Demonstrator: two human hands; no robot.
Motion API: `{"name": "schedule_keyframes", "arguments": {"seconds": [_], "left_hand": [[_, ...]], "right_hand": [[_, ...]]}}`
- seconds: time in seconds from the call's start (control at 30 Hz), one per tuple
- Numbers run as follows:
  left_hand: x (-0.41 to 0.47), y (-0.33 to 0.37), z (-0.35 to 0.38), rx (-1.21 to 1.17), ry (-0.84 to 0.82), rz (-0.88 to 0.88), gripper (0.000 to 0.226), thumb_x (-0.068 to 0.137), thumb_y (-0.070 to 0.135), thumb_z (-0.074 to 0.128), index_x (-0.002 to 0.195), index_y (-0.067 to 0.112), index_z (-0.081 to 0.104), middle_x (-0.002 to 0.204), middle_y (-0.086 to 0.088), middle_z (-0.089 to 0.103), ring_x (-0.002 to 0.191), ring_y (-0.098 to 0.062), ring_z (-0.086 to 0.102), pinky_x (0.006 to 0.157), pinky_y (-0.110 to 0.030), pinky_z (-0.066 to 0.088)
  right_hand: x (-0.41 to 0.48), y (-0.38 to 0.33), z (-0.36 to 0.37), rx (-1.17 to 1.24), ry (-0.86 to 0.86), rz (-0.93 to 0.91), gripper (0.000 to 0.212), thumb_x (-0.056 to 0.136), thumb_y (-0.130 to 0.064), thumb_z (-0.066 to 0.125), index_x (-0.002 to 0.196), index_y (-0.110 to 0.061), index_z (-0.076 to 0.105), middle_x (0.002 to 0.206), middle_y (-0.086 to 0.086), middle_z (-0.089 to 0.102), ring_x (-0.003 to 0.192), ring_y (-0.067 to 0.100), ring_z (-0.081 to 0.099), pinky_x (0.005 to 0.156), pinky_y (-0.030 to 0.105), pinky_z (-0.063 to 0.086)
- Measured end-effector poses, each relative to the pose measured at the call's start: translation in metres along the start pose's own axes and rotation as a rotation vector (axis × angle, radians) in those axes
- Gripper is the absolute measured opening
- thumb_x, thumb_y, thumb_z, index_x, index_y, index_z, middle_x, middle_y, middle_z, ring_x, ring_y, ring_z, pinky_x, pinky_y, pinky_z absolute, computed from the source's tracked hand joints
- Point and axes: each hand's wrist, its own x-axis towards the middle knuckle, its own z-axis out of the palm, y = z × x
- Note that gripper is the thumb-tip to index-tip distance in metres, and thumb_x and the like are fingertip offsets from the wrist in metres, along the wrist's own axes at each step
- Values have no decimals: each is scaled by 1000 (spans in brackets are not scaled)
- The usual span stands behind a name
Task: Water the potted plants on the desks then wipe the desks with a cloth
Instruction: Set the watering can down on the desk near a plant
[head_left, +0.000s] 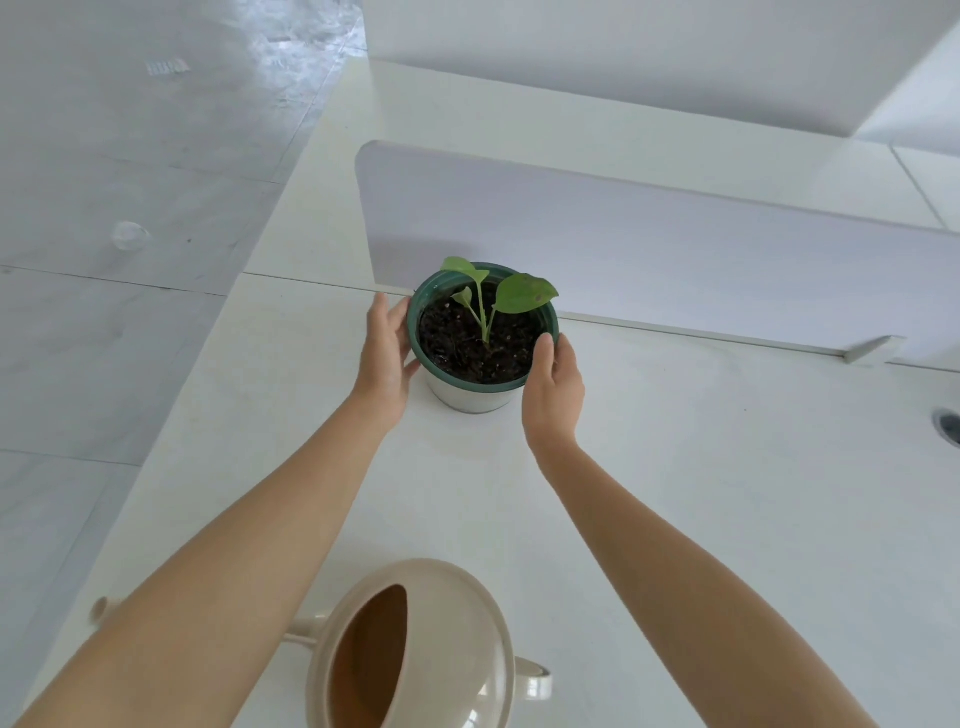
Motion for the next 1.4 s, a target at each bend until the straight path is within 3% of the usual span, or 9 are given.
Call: {"name": "schedule_keyframes", "arguments": {"seconds": [0.13, 0.23, 0.37, 0.43, 0.53, 0.8, 1.03, 1.23, 1.4], "left_hand": [[-6, 0, 7, 82, 78, -7, 22, 72, 43, 33, 73, 27, 48, 81, 8, 54, 91, -12, 47, 89, -35, 31], [-16, 2, 15, 109, 72, 7, 10, 65, 36, 34, 66, 27, 31, 73, 6, 36, 78, -11, 35, 71, -29, 27], [-28, 9, 12, 183, 148, -41, 17, 84, 36, 34, 85, 26, 48, 95, 8, 44, 100, -11, 36, 90, -33, 29], [-38, 20, 0, 172, 252, -62, 31, 92, 37, 32, 113, 25, 51, 112, 5, 43, 111, -14, 36, 96, -34, 30], [-76, 36, -24, 162, 314, 59, 29, 93, 32, 38, 114, 20, 53, 115, -1, 52, 107, -18, 49, 90, -32, 35], [-221, -2, -115, 19, 130, 287, 20, 90, 22, 45, 96, 18, 64, 84, 3, 73, 80, -12, 69, 71, -19, 53], [-249, -43, -149, 96, 524, 74, 17, 92, 15, 47, 82, 17, 61, 83, -4, 68, 68, -12, 64, 71, -27, 41], [-231, -51, -151, -23, 445, -39, 44, 91, 12, 50, 135, 11, 40, 106, -3, 55, 105, -22, 49, 90, -36, 37], [-214, -43, -147, -25, 251, -72, 17, 90, 9, 50, 84, 25, 47, 84, 5, 51, 96, -16, 49, 89, -34, 32]], "right_hand": [[3, -1, 2, -37, -83, 15, 50, 93, -44, 35, 133, -14, 40, 132, 3, 48, 122, 19, 44, 104, 31, 33], [10, -6, -5, -68, -143, -10, 57, 94, -45, 34, 142, -15, 29, 146, 4, 35, 134, 17, 32, 104, 25, 24], [18, -17, -19, -97, -267, -19, 51, 82, -61, 25, 100, -20, 49, 120, 8, 47, 110, 19, 44, 102, 38, 33], [13, -21, -32, -47, -260, 24, 55, 91, -54, 25, 131, -21, 41, 140, 6, 37, 130, 18, 34, 110, 34, 22], [-18, -22, -54, 10, -286, 11, 58, 96, -44, 27, 147, -18, 15, 156, 1, 18, 142, 14, 19, 112, 27, 15], [-120, 3, -105, -79, -620, 120, 36, 95, -38, 38, 121, -19, 53, 125, 3, 57, 111, 16, 55, 96, 33, 43], [-169, 25, -119, -261, -605, 124, 46, 94, -43, 36, 109, -8, 62, 108, -4, 58, 106, 11, 50, 89, 25, 35], [-195, 26, -101, -370, -612, 69, 67, 85, -61, 35, 69, 1, 51, 74, 10, 54, 75, 24, 54, 68, 33, 40], [-199, 28, -90, -501, -430, 122, 72, 56, -82, 26, 64, -12, 38, 69, 5, 42, 66, 18, 40, 64, 34, 30]]}}
